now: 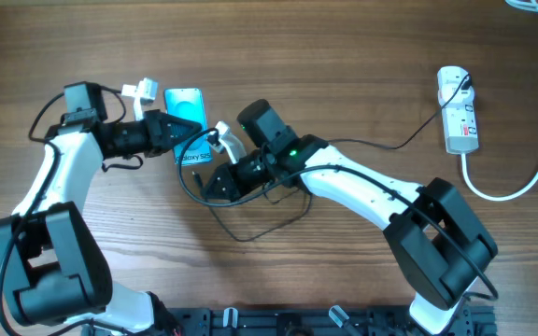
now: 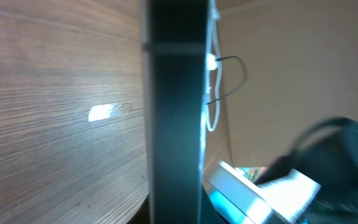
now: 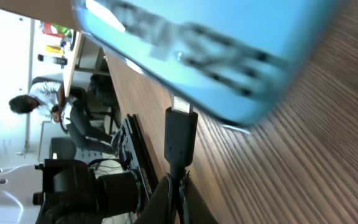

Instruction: Plug charger to phone and switch on socket

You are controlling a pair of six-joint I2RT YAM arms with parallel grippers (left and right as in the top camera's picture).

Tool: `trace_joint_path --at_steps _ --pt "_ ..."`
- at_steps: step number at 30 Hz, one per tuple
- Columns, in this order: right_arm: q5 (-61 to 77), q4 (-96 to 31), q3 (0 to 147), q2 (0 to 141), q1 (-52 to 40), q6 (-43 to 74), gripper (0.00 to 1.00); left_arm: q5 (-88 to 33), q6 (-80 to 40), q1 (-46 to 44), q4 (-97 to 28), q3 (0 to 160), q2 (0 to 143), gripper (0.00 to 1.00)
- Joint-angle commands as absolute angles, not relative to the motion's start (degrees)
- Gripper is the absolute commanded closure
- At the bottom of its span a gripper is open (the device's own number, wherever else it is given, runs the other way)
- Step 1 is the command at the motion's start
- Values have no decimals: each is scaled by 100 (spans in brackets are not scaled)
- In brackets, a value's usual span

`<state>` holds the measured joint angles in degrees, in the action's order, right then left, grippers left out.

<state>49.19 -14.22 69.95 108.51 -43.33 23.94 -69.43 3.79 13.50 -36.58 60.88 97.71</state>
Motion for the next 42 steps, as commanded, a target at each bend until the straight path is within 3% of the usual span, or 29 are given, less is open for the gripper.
trace_joint_path --at_steps 1,11,25,42 --pt "4261 -1946 6971 10436 -4521 2314 95 -7771 1057 1492 -3730 6055 9721 96" --pt "3173 -1525 6971 10114 -5181 2554 96 -7769 1052 1409 -3704 6053 9721 96" --pt "2071 -976 6963 10114 -5205 3173 96 -7754 958 1411 -3715 6053 9723 96" --pt "2561 -1050 6963 10116 -5205 3116 96 -7754 681 1409 -3693 6053 9723 96"
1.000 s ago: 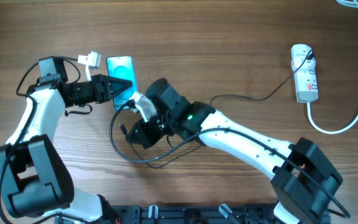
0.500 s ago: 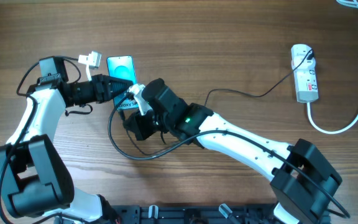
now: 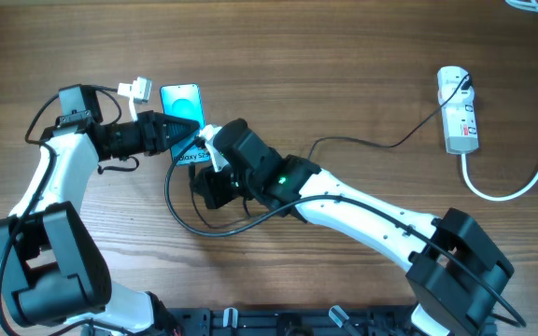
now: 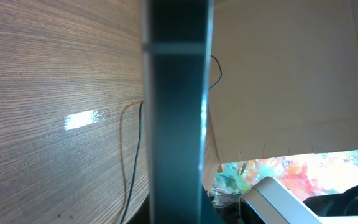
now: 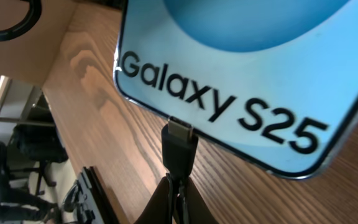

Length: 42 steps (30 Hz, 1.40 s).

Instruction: Plug charger to phone and switch on socket

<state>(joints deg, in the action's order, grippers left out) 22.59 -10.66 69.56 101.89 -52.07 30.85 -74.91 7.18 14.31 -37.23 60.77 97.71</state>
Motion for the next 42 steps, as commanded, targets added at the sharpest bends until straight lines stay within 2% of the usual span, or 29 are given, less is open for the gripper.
trace_joint_path --at_steps 1,29,42 --pt "2611 -1050 6963 10114 -5205 3079 96 -7752 683 1409 -3688 6053 9723 96" --pt "2176 -1365 6963 10116 -5205 2849 96 -7669 685 1411 -3662 6053 9721 96" --pt "1743 -3417 6963 10116 -4641 2471 96 -7402 681 1411 -3573 6053 9723 96"
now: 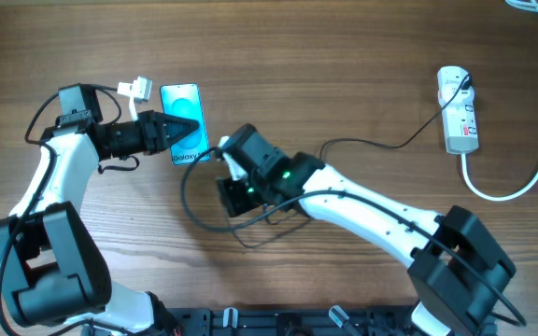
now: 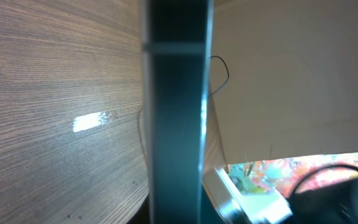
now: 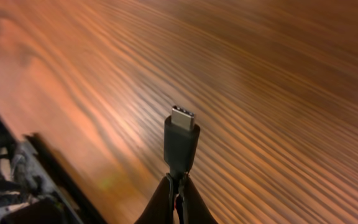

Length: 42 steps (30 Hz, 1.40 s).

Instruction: Plug charger to phone and switch on socket

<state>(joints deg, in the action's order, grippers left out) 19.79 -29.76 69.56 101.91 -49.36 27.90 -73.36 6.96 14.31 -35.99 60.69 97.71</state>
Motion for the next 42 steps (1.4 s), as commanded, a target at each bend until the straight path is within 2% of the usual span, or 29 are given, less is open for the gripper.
trace_joint_path --at_steps 1,9,13,17,26,31,34,38,42 --pt "1688 -3697 6963 10114 -4534 2362 96 -7402 681 1411 -3573 6053 9723 96" --pt "30 -6095 6963 10116 -3675 2099 96 -7402 681 1411 -3573 6053 9723 96" --pt "-185 -6635 6963 10116 -3297 2075 96 -7402 681 1411 -3573 6053 9723 96" --pt "163 -6418 6879 10116 -3197 2080 96 -7402 681 1411 -3575 6053 9721 96" --pt "1 -5428 6069 10136 -3205 2104 96 -7404 681 1409 -3577 6053 9723 96" --pt "-23 -4978 5736 10138 -3205 2097 92 -7404 681 1409 -3577 6053 9723 96" --pt "-23 -4748 5594 10136 -3205 2097 81 -7404 681 1409 -3577 6053 9721 96" --pt "-23 -4705 5590 10138 -3205 2091 59 -7404 681 1409 -3577 6053 9723 96" --pt "-34 -4628 5590 10138 -3205 2091 50 -7404 683 1409 -3577 6053 9723 96"
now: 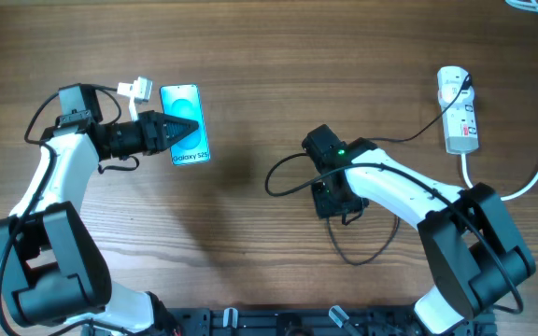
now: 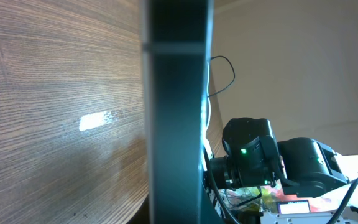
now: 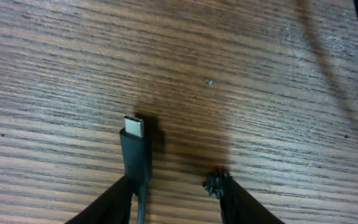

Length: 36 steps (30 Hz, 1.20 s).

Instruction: Plug charger to phone and switch on socket

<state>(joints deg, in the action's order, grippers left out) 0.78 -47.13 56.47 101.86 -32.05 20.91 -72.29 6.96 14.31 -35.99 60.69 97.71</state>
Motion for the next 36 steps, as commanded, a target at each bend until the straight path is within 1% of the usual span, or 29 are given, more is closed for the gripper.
trace_joint_path --at_steps 1,6,8,9,11,12,13,15,20,26,29,33,36 --pt "-56 -4606 5590 10138 -3205 2088 50 -7404 681 1409 -3577 6053 9723 96" --pt "-150 -4543 5590 10138 -3205 2082 50 -7404 681 1409 -3577 6053 9723 96" --pt "-152 -4506 5588 10138 -3205 2095 51 -7404 683 1409 -3577 6053 9723 96" --pt "-152 -4477 5590 10138 -3205 2095 54 -7404 683 1409 -3577 6053 9721 96" --pt "-152 -4447 5590 10138 -3205 2097 71 -7404 681 1409 -3577 6053 9721 96" --pt "-150 -4442 5590 10138 -3205 2097 77 -7404 683 1409 -3577 6053 9723 96" --pt "-150 -4445 5588 10138 -3205 2095 80 -7404 683 1409 -3577 6053 9723 96" --pt "-150 -4453 5583 10138 -3205 2099 83 -7404 683 1409 -3577 6053 9721 96" --pt "-152 -4469 5583 10138 -3205 2097 94 -7404 683 1409 -3577 6053 9723 96" --pt "93 -4574 5651 10116 -3205 2051 96 -7402 683 1409 -3577 6053 9723 96" --pt "766 -4525 5758 9957 -3205 1533 96 -7402 683 1409 -3577 6053 9723 96" --pt "2838 -4021 5828 9421 -3205 495 96 -7397 685 1409 -3577 6053 9723 96" --pt "4372 -3339 5828 9059 -3208 309 96 -7387 683 1409 -3577 6053 9723 96"
